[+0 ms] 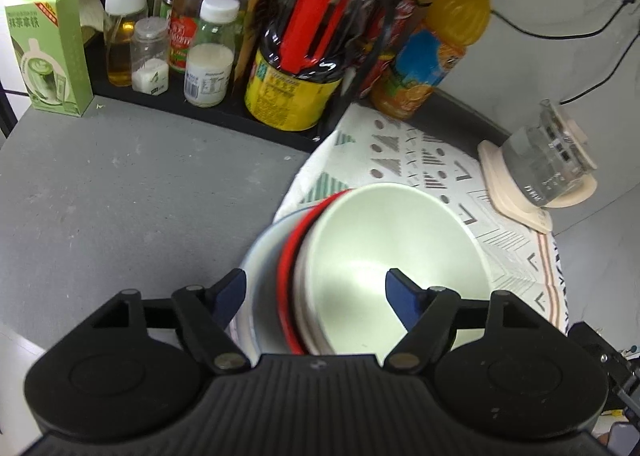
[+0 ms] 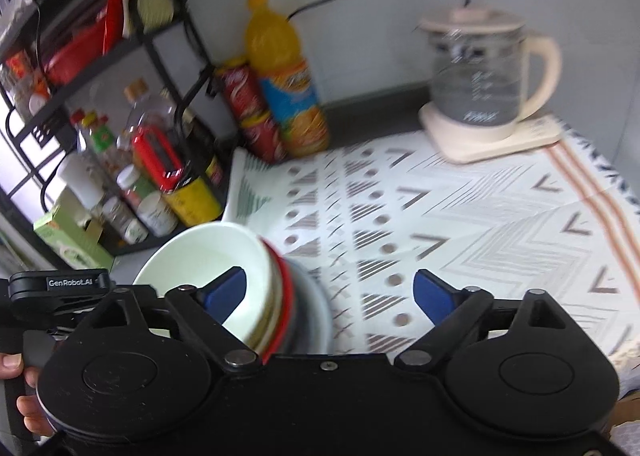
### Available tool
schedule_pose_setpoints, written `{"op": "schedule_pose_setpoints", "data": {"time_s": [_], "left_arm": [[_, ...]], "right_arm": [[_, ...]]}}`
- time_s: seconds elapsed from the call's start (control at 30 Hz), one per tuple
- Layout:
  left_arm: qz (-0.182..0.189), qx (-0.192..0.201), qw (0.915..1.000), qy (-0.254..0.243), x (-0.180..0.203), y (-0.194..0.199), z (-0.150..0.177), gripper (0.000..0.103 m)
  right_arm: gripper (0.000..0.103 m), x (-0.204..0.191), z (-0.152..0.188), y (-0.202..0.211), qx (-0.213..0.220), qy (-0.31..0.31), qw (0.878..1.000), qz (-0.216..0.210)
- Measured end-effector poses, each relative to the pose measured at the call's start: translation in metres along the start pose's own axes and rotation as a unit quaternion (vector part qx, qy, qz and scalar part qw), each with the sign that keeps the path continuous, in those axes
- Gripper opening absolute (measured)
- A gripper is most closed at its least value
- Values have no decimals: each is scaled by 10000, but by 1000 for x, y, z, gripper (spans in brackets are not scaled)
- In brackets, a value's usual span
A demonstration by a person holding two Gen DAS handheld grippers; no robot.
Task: Organize plates and bowls
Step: 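Lower the bowl stack onto the plate stack and open both tools, then withdraw both tools up and away from the stacked dishes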
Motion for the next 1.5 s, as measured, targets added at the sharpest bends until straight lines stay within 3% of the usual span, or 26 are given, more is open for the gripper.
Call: {"op": "schedule_pose_setpoints", "data": {"time_s": [0.1,0.47,0.67,1.13,1.5], "left_arm": [[45,189,9998,-71,13,12,15,82],[-144,615,9967,-506,36,53,75,92],[-215,791,9929,-857,38,76,111,103],[-364,1126,9882,-976,14,117,175,103],[-397,1243,9869,-949,-1,130,208,103]], "right_arm": [[96,14,11,18,178,-27,9998,50],[103,42,58,76,772,-104,9965,302],[103,38,85,97,785,56,9966,252],[103,20,141,129,866,160,9946,551],[103,11,174,148,784,271,9952,524]]}}
Point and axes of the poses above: each gripper's, at about its wrist camera, not at the fingertips, and y roughly against the way its jaws point, x to its right, z to its underside, the point moved 2 cm from there along -y, roughly the way its jaws point, and after that the axes turned 14 degrees about -x, right-handed, at the moved point
